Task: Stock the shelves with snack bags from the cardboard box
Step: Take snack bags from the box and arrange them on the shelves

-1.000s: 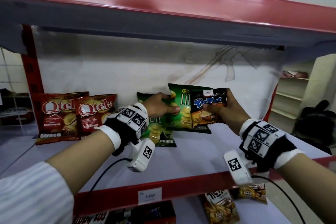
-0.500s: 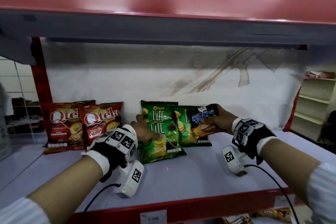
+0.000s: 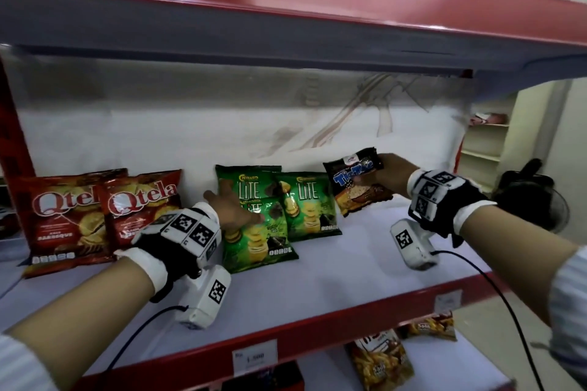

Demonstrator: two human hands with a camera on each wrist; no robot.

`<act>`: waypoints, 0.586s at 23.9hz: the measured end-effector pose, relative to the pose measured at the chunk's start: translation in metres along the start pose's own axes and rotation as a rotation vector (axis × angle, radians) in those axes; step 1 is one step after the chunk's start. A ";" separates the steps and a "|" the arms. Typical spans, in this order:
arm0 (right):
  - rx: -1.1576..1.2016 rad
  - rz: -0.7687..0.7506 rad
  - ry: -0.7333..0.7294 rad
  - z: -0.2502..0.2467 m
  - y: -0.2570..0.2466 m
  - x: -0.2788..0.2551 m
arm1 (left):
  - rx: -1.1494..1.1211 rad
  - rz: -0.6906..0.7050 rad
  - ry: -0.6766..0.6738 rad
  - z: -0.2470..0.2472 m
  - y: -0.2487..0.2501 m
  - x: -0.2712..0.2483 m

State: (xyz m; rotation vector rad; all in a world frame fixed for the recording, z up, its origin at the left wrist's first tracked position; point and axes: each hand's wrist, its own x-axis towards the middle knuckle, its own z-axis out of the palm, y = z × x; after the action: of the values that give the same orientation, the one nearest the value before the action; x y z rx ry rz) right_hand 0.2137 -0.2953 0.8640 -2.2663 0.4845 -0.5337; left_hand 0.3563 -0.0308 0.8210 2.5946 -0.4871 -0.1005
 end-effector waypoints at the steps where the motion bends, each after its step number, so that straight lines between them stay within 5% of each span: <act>1: 0.007 0.047 0.055 -0.012 0.001 -0.005 | 0.046 0.021 0.009 -0.001 0.007 -0.003; 7: -0.074 0.121 0.204 -0.062 0.015 -0.009 | 0.196 0.019 0.059 -0.005 0.041 -0.014; 14: -0.093 0.149 0.037 -0.070 0.069 0.046 | 0.135 -0.120 0.117 0.013 0.027 -0.014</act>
State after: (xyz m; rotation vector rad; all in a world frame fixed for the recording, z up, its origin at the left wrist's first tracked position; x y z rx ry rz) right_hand 0.2043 -0.4038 0.8683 -2.2884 0.7035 -0.4873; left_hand 0.3328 -0.0533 0.8227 2.7418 -0.3054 0.0453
